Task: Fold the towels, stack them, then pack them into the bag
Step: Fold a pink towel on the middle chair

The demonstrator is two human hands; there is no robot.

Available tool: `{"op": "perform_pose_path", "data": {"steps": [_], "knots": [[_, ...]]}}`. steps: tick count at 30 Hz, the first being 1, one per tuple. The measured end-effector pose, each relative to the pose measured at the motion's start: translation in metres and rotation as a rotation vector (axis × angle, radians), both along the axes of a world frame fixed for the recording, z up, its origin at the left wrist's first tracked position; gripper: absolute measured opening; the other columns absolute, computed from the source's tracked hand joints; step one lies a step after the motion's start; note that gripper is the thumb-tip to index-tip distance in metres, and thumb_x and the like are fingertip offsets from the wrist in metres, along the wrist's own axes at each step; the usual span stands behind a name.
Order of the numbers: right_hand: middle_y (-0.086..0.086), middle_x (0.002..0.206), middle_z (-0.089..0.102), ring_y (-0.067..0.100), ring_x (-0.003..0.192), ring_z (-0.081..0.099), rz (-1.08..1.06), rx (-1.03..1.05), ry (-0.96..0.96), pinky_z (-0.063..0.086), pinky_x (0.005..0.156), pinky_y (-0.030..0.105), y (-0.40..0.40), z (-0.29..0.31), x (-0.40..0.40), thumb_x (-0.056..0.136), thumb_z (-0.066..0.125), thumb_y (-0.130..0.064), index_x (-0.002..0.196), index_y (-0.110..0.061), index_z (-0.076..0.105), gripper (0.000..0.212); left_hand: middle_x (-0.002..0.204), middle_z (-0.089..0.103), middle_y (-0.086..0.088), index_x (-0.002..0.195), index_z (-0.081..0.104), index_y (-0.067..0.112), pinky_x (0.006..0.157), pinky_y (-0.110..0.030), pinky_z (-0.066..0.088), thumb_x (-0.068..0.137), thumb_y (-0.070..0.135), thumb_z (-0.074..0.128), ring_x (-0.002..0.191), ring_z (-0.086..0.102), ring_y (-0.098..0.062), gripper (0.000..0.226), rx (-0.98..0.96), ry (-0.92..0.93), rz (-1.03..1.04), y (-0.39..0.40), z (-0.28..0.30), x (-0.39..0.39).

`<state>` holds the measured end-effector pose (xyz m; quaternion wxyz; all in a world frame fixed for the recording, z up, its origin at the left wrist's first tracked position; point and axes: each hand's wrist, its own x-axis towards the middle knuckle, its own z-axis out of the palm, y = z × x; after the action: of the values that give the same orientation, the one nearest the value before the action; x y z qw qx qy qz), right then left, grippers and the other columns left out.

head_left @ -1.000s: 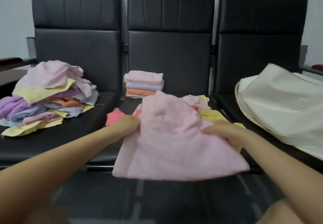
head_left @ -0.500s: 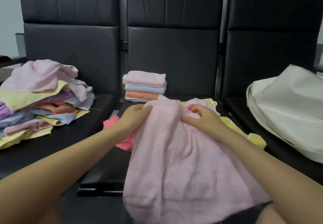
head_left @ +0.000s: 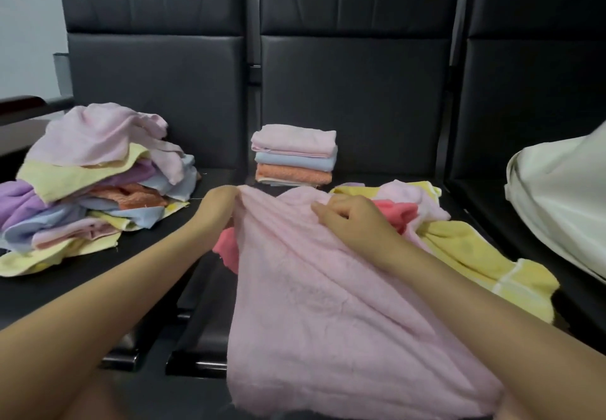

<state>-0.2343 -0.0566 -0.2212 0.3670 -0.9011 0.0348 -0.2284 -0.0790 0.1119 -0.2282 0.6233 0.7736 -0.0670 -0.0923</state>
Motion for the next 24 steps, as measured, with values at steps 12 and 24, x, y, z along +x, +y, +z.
{"op": "perform_pose_path", "data": {"steps": [12, 24], "knots": [[0.009, 0.088, 0.063, 0.020, 0.083, 0.056, -0.163, 0.488, 0.082, 0.045, 0.072, 0.031, -0.023, 0.008, 0.006, 0.094, 0.060, -0.027, 0.091, -0.004, 0.064, 0.023, 0.096, 0.066, -0.007, 0.093, 0.065, 0.015, 0.072, -0.033, 0.047, 0.087, 0.028, 0.064, 0.082, 0.060, -0.019, 0.015, -0.126, 0.323, -0.169, -0.005, 0.007, -0.014], [0.005, 0.078, 0.062, 0.019, 0.076, 0.057, -0.170, 0.950, -0.188, 0.048, 0.070, 0.031, -0.047, 0.037, -0.008, 0.093, 0.064, -0.021, 0.086, -0.009, 0.062, 0.014, 0.038, 0.033, 0.004, 0.051, 0.035, 0.016, 0.038, -0.015, 0.027, 0.088, -0.001, 0.035, 0.033, 0.034, -0.008, 0.041, -0.484, 0.397, -0.067, -0.014, 0.022, -0.021]]}}
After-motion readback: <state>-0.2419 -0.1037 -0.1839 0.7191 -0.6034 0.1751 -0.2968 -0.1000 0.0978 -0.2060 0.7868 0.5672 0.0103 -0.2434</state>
